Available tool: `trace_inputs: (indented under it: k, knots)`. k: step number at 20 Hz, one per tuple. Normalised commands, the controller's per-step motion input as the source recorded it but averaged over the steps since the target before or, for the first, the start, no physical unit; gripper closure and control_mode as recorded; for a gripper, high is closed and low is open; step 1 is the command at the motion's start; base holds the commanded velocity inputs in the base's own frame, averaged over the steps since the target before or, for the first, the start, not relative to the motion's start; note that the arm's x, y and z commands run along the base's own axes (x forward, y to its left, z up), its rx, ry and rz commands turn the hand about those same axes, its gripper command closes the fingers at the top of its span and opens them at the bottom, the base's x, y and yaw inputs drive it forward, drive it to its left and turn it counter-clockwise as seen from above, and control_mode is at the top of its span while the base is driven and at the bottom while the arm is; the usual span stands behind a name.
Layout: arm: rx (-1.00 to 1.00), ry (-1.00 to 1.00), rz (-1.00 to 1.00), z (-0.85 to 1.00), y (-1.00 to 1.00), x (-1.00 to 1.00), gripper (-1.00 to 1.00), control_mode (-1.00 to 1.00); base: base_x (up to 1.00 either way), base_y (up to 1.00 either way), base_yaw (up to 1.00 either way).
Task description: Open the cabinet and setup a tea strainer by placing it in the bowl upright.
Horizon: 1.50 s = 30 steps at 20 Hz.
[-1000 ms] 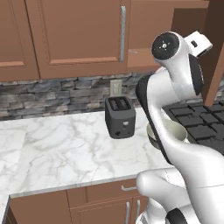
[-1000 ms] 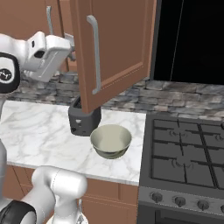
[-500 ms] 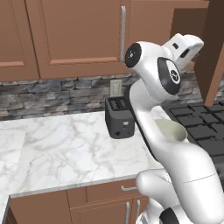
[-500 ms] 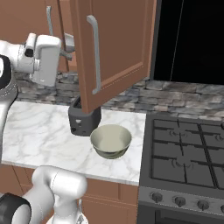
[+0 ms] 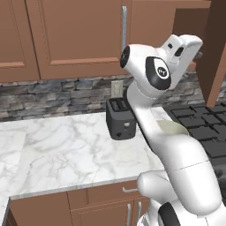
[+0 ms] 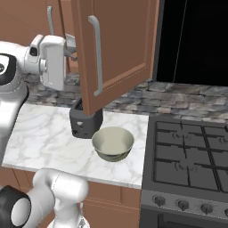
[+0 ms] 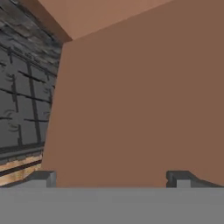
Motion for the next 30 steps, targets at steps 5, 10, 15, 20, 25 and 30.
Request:
trace_inputs:
  k: [5, 10, 15, 20, 25, 30]
  knots:
    - [0.00, 0.00, -0.08, -0.19, -0.62, 0.00, -1.00, -1.00, 0.00, 0.00, 0.00]
    - [0.00, 0.02, -0.07, -0.14, -0.56, 0.00, -1.00, -1.00, 0.00, 0.00, 0.00]
    - [0.00, 0.00, -0.10, -0.01, -0.71, -0.17, -1.00, -1.00, 0.00, 0.00, 0.00]
    - [0.00, 0.00, -0.11, -0.04, -0.82, -0.30, -1.00, -1.00, 0.00, 0.00, 0.00]
    - [0.02, -0.02, -0.05, -0.01, -0.36, -0.17, -1.00, -1.00, 0.00, 0.00, 0.00]
    - [0.16, -0.22, 0.01, 0.12, 0.32, -0.19, -1.00, -1.00, 0.00, 0.00, 0.00]
